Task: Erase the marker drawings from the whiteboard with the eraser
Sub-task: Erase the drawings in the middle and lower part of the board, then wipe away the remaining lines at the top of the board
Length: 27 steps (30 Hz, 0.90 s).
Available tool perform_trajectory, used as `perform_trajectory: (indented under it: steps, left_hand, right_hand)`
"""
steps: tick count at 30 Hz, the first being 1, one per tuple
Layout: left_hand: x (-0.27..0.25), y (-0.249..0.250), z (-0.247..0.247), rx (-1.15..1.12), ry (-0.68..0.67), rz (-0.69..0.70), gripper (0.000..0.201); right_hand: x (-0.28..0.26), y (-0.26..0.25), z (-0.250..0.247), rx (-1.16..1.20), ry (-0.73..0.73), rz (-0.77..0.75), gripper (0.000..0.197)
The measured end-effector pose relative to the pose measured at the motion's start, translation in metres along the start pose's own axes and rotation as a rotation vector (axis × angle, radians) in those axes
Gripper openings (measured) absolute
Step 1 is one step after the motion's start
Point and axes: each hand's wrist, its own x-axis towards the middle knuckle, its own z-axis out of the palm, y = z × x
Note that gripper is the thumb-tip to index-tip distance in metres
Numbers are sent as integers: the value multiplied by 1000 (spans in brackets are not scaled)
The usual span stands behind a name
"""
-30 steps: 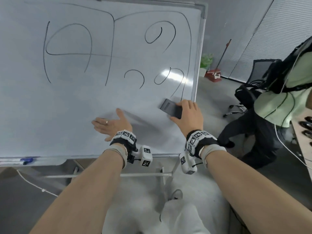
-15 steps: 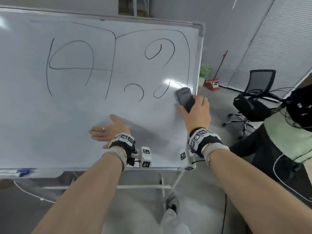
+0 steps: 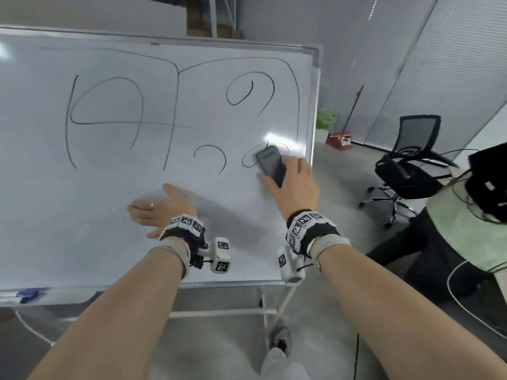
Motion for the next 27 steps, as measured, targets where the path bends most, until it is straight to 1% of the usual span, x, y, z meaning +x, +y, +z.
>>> perform_trajectory:
  steps: [2, 3, 4, 6, 10, 12, 14, 17, 19, 21, 23, 25, 27]
  left_hand:
    - [-8, 8, 3, -15, -5, -39, 84]
    - [-11, 11, 3, -16, 0, -51, 84]
    - [-12, 14, 3, -13, 7, -56, 83]
    - [-8, 18, 0, -12, 22, -41, 81]
    - [15, 24, -12, -42, 34, -28, 78]
    - [30, 19, -22, -47, 18, -5, 76]
    - [46, 9, -33, -49, 56, 18, 74]
    - [71, -7, -51, -58, 105, -20, 73]
    - [85, -16, -64, -63, 114, -47, 74]
    - [97, -23, -74, -66, 98, -63, 73]
    - [107, -27, -82, -69, 93, -78, 72]
    - [112, -28, -86, -68, 106, -94, 72]
    - [110, -25, -85, -71, 105, -99, 73]
  right_hand:
    - [19, 18, -17, 32, 100, 184, 60]
    - [25, 23, -22, 41, 129, 248, 60]
    - [30, 25, -23, 36, 149, 271, 61]
    - [34, 20, -18, 27, 174, 255, 60]
    - [31, -2, 8, 91, 237, 235, 58]
    - [30, -24, 23, 132, 202, 154, 58]
    - [26, -56, 39, 157, 142, 14, 56]
    - [14, -108, 65, 161, 38, -203, 51]
    - [1, -139, 84, 146, -64, -309, 50]
    - [-12, -164, 100, 131, -156, -378, 51]
    - [-20, -178, 111, 127, -218, -433, 50]
    - [-19, -183, 113, 125, -242, -473, 51]
    - [-12, -176, 107, 113, -229, -489, 52]
